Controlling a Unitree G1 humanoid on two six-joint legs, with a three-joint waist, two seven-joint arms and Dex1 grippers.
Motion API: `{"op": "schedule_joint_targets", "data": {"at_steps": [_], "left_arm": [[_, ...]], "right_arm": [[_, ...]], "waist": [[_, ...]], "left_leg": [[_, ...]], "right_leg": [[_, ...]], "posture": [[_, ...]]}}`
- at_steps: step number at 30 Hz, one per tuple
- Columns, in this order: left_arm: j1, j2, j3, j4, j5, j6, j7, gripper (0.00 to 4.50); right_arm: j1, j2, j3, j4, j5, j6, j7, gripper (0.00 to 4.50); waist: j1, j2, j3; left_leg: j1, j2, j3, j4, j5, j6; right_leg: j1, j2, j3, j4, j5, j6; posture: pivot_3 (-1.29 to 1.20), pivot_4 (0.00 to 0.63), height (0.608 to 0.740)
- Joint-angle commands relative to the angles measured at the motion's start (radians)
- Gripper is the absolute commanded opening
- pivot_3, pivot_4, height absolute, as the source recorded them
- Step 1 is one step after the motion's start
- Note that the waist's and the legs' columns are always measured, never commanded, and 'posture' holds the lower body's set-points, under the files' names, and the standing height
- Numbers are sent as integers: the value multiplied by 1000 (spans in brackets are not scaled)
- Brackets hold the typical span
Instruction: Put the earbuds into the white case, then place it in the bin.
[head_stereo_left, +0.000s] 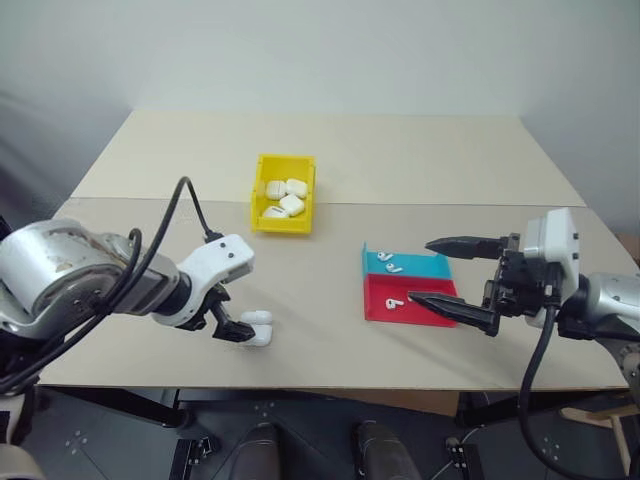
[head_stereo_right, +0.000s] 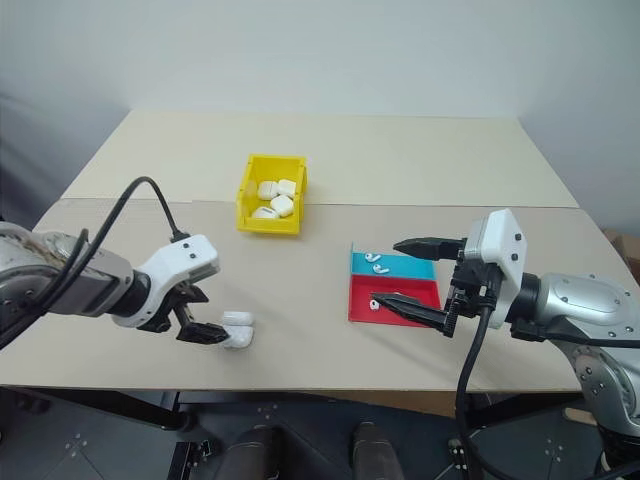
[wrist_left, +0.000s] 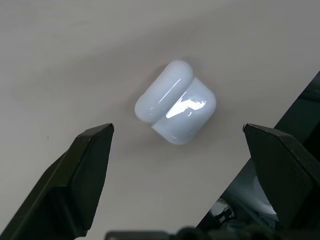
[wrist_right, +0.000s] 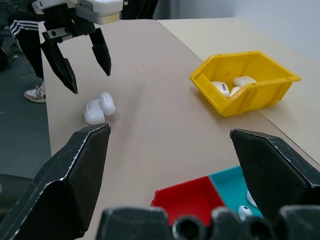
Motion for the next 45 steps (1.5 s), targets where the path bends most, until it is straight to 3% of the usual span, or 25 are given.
{"op": "schedule_joint_targets", "data": {"at_steps": [1,4,7,12,19,22,29,38,45], "left_arm": [[65,-87,147,-98,-6,-19,82,4500],[158,-144,255,-194,11,-72,114,4500],[226,-136,286,-243,20,-157,56,3913],[225,-128,225,-215,-18,-164,-51,2271],[160,-217,55,-128,54,-97,-28,27],[96,-271,-27,-35,87,-25,-4,27],[35,-265,-197,51,168,3,6,27],[26,-259,-238,69,260,2,-21,27],[20,-171,-286,79,346,-49,-80,27]], "right_arm": [[0,-7,-29,-27,19,-3,1,4463],[3,-6,-31,-32,29,0,0,4463],[9,-7,-33,-29,28,-1,1,4500],[9,-3,-29,-35,28,-1,-8,4500],[22,1,-36,-46,31,0,-22,4500],[37,6,-47,-63,33,6,-47,4500],[66,0,-66,-86,49,8,-71,4500],[65,-7,-64,-89,62,8,-82,4500],[71,-6,-62,-95,66,8,-87,4500]], "waist": [[1,0,0],[-2,0,0],[-1,0,0],[3,0,0],[2,0,0],[-1,0,0],[-2,0,0],[0,0,0],[-3,0,0]], "left_leg": [[0,0,0,0,0,0],[0,0,0,0,0,0],[1,0,0,0,0,0],[2,-1,0,1,0,0],[1,-1,0,1,0,0],[1,-1,0,1,0,0],[0,-2,-1,1,0,0],[1,-2,-1,1,0,0],[2,-1,-1,1,0,0]], "right_leg": [[0,0,0,0,0,0],[1,0,0,0,0,0],[1,0,0,1,0,-1],[2,0,0,0,0,-1],[2,-1,0,-1,0,-1],[2,0,0,-1,0,-1],[1,0,1,-1,0,0],[2,0,1,0,0,0],[2,0,1,0,0,-1]], "posture": [[0,150,740],[0,150,740],[0,150,740],[0,150,740],[0,150,740],[0,150,740],[0,150,740],[0,150,740],[0,150,740]]}}
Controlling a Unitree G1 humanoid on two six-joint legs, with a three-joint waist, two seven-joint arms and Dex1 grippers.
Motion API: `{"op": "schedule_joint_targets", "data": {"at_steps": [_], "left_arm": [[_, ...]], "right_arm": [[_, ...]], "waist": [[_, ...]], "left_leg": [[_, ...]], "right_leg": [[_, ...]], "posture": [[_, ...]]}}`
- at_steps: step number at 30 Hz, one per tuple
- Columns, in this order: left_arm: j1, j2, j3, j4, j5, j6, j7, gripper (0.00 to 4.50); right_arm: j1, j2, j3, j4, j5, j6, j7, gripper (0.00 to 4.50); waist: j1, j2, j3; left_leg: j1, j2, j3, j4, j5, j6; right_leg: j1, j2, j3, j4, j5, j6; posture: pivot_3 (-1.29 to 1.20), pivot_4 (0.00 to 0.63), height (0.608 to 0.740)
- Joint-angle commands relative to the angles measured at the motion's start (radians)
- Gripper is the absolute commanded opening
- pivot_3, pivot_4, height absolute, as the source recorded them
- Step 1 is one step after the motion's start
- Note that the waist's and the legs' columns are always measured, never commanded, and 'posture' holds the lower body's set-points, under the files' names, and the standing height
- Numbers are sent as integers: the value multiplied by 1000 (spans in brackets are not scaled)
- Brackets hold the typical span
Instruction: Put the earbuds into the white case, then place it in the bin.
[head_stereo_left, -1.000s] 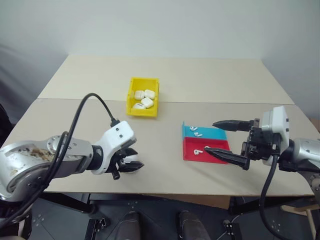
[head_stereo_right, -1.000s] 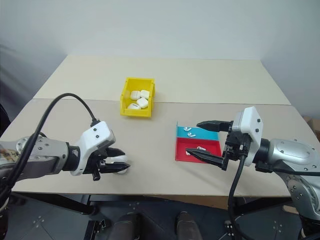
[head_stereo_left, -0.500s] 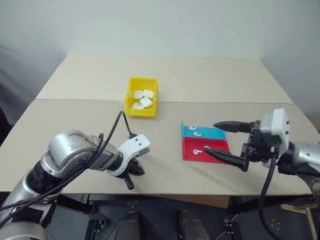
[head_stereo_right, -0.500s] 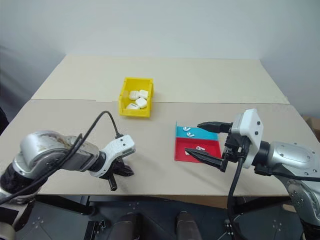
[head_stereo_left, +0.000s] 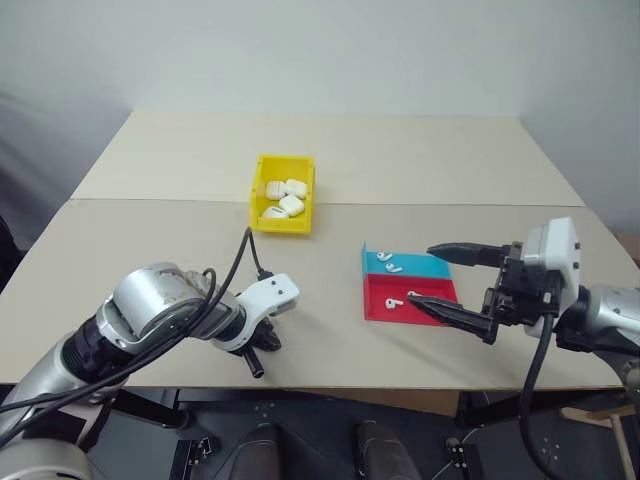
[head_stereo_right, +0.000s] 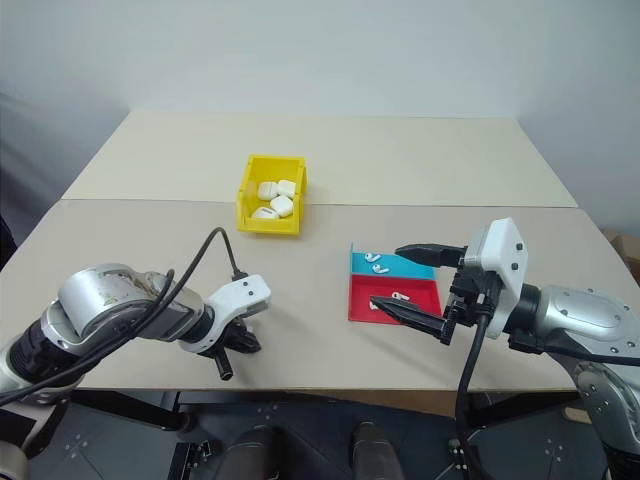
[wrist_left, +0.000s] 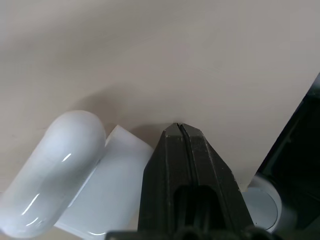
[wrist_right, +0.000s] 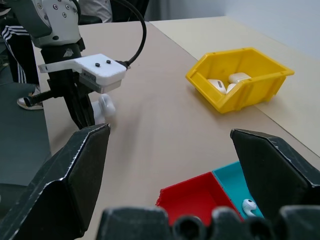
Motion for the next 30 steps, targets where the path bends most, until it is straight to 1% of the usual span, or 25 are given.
{"op": "schedule_joint_targets", "data": {"at_steps": [1,4,8,12,16,25,30], "left_arm": [[-13,70,-31,16,69,-22,-35,27],[-19,133,-63,21,108,-65,-87,27],[-20,176,-91,21,157,-109,-141,27],[-18,185,-94,15,189,-130,-178,27],[-21,188,-121,38,263,-164,-178,27],[-42,257,-162,71,376,-246,-292,27],[-44,248,-166,108,437,-277,-320,27]], "right_arm": [[-2,-8,-37,-30,19,0,-3,4500],[-6,-6,-32,-29,17,-1,-5,4500],[-11,-4,-27,-24,12,-5,-3,4500],[-13,-1,-24,-23,9,-8,-5,4500],[-12,1,-23,-26,8,-9,-7,4500],[1,7,-26,-39,4,-13,-17,4500],[9,17,-22,-44,-4,-21,-22,4500]], "waist": [[-2,0,0],[-2,0,0],[1,0,0],[0,0,0],[2,0,0],[2,0,0],[4,0,0]], "left_leg": [[0,0,0,0,0,0],[0,0,0,0,0,0],[0,0,0,0,0,0],[0,0,0,0,0,0],[0,0,0,0,0,0],[-1,0,0,0,0,0],[-2,0,0,0,0,0]], "right_leg": [[0,0,0,0,0,0],[0,0,0,0,0,0],[0,0,0,0,0,0],[0,0,0,0,0,0],[0,0,0,0,0,0],[-1,0,0,0,0,0],[-1,0,0,-1,0,0]], "posture": [[0,150,740],[0,150,740],[0,150,740],[0,150,740],[0,150,740],[0,150,740],[0,150,740]]}}
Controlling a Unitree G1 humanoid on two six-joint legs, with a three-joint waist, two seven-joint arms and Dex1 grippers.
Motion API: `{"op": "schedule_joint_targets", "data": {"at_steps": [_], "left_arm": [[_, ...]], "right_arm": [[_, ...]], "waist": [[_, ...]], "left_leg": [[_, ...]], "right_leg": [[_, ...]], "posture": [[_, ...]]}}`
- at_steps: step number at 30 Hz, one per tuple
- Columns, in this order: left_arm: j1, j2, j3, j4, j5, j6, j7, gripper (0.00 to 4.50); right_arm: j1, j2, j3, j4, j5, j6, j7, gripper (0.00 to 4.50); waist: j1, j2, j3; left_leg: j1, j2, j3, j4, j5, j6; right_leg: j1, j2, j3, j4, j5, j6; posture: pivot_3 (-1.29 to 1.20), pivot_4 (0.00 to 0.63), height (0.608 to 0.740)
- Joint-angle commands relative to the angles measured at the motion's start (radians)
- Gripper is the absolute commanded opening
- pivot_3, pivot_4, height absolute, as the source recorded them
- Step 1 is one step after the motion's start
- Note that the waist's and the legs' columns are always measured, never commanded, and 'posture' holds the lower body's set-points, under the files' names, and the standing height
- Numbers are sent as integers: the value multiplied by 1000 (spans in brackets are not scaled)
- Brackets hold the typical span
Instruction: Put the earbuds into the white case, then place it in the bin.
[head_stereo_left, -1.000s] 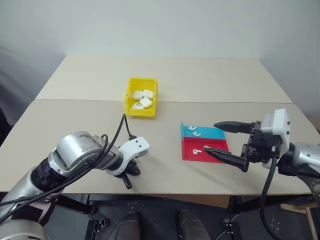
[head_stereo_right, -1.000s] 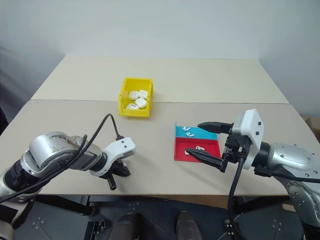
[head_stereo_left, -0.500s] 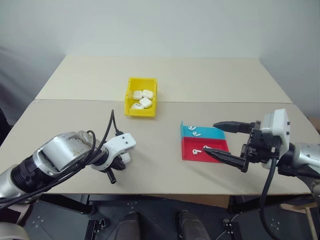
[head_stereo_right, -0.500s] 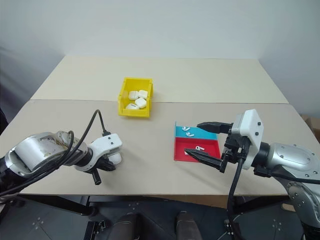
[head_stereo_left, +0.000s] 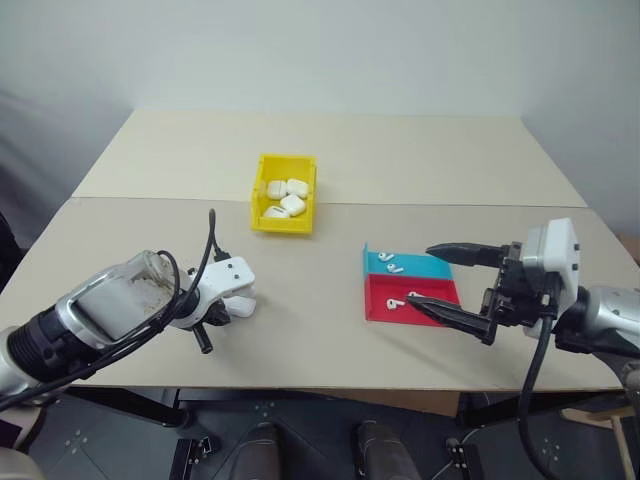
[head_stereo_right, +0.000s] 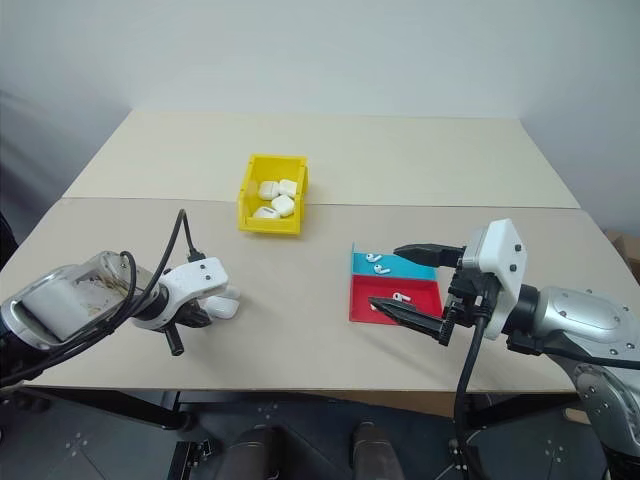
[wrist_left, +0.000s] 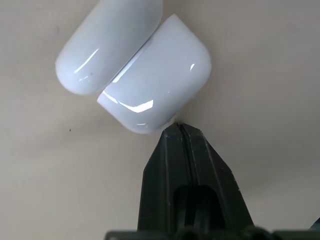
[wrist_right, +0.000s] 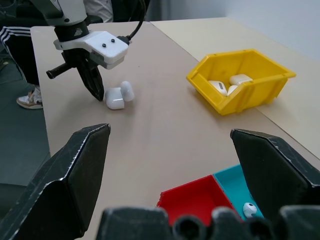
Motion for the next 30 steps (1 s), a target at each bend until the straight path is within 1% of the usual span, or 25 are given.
{"op": "schedule_joint_targets", "data": {"at_steps": [1,5,9,16,18,20,23,26,29,30], "left_arm": [[-15,-4,-4,36,62,-25,-17,27],[-28,-25,-18,69,117,-55,-30,27],[-37,-22,-24,91,156,-85,-66,27],[-30,-19,12,111,204,-116,-99,27],[-16,-5,48,113,193,-127,-118,27],[17,30,112,114,169,-178,-157,27],[107,116,226,130,131,-396,-290,27],[119,155,274,161,138,-412,-343,27],[117,137,311,165,143,-417,-350,568],[112,120,320,157,137,-403,-349,855]], "right_arm": [[3,9,-22,-34,-3,-21,-12,4500],[9,12,-24,-41,-8,-25,-14,4500],[21,12,-35,-52,-3,-25,-19,4500],[36,13,-39,-61,3,-28,-15,4500],[32,12,-37,-59,5,-26,-11,4500],[31,8,-38,-58,15,-23,-4,4500],[36,2,-47,-58,25,-21,11,4500],[33,2,-45,-53,24,-22,26,4500],[18,7,-30,-44,19,-24,34,4500],[11,8,-23,-41,17,-23,35,4500]], "waist": [[0,0,0],[2,0,0],[4,0,0],[3,0,0],[2,0,0],[-2,0,0],[-6,0,0],[2,0,0],[11,0,0],[13,0,0]], "left_leg": [[0,0,0,0,0,0],[2,0,0,0,0,0],[2,0,0,0,0,0],[1,0,0,0,0,0],[1,0,0,0,0,0],[0,0,0,0,0,0],[0,1,0,0,0,0],[0,1,0,0,0,0],[0,1,0,0,0,0],[0,1,1,0,0,0]], "right_leg": [[0,0,0,0,0,0],[1,0,0,1,0,0],[1,0,0,1,0,0],[0,0,0,1,0,0],[0,0,0,1,0,0],[0,0,0,1,0,0],[-1,0,0,1,0,0],[-1,0,0,1,0,0],[0,-1,-1,1,0,0],[0,-1,-1,0,0,0]], "posture": [[0,150,740],[0,150,740],[0,150,740],[0,150,740],[0,150,740],[0,150,740],[0,150,740],[0,150,740],[0,150,740],[0,150,740]]}}
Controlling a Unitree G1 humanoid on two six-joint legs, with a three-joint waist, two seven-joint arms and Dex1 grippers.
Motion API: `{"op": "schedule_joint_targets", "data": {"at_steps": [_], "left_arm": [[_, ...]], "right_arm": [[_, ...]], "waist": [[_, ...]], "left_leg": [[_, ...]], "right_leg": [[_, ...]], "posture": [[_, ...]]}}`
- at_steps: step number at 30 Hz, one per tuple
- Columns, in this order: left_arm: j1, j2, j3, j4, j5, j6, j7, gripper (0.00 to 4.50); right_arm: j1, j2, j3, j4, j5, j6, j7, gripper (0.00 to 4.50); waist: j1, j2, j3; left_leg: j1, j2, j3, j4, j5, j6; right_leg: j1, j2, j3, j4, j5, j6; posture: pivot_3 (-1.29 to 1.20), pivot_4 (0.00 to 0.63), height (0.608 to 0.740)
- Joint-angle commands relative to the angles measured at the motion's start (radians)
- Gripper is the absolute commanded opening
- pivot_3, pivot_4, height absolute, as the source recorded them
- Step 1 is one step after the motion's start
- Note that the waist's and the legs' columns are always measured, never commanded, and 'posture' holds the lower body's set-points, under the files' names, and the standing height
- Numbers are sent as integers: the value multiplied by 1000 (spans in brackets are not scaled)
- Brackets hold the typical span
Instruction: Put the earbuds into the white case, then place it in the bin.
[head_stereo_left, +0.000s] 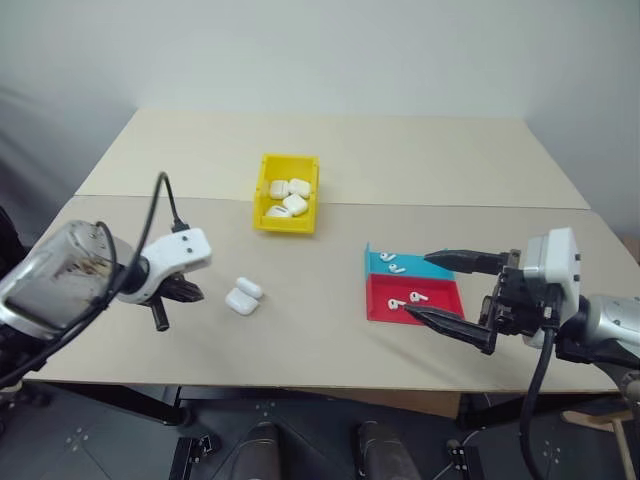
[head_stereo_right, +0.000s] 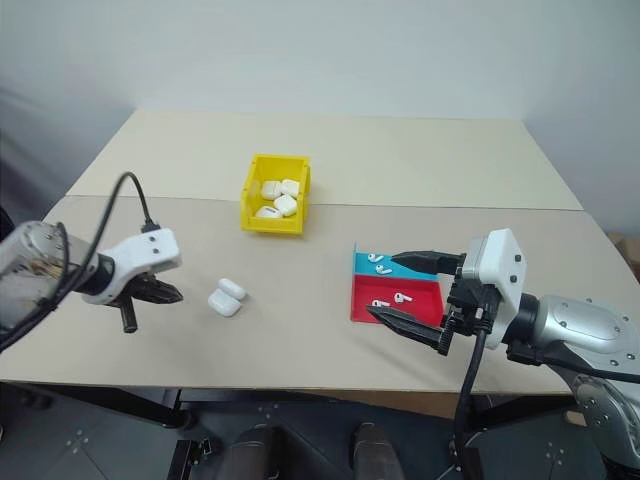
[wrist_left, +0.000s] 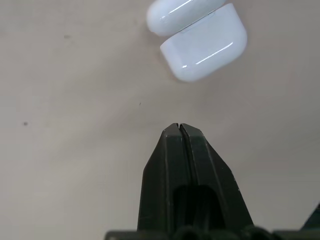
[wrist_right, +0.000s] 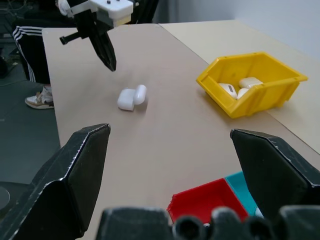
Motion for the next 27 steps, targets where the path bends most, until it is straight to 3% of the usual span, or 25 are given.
{"op": "schedule_joint_targets", "data": {"at_steps": [1,2,4,7,15,27], "left_arm": [[-15,-32,49,-33,-15,11,-20,1124],[-14,-38,49,-48,-19,19,-29,1470],[-13,-51,48,-82,-18,38,-34,1470],[-49,-72,28,-103,-11,117,-24,2080],[-129,-132,-54,-93,23,196,-21,4480],[-371,-258,-274,2,15,521,20,4480]], "right_arm": [[-26,1,-1,-3,13,-17,10,4500],[-30,1,3,-1,10,-17,13,4500],[-36,0,4,1,10,-17,17,4500],[-33,-3,-2,1,11,-15,22,4500],[-29,2,-3,-4,7,-16,15,4500],[-21,2,-12,-12,6,-17,-1,4500]], "waist": [[3,0,0],[4,0,0],[4,0,0],[4,0,0],[3,0,0],[3,0,0]], "left_leg": [[0,0,0,0,0,0],[0,0,0,0,0,0],[-1,0,0,0,0,0],[-2,0,0,0,0,0],[-1,0,0,0,0,0],[-1,0,-1,1,0,0]], "right_leg": [[0,0,0,0,0,0],[0,0,0,0,0,0],[-1,0,0,0,0,0],[-2,1,0,0,0,0],[0,1,0,1,0,0],[0,1,0,1,0,0]], "posture": [[0,150,740],[0,150,740],[0,150,740],[0,150,740],[0,150,740],[0,150,740]]}}
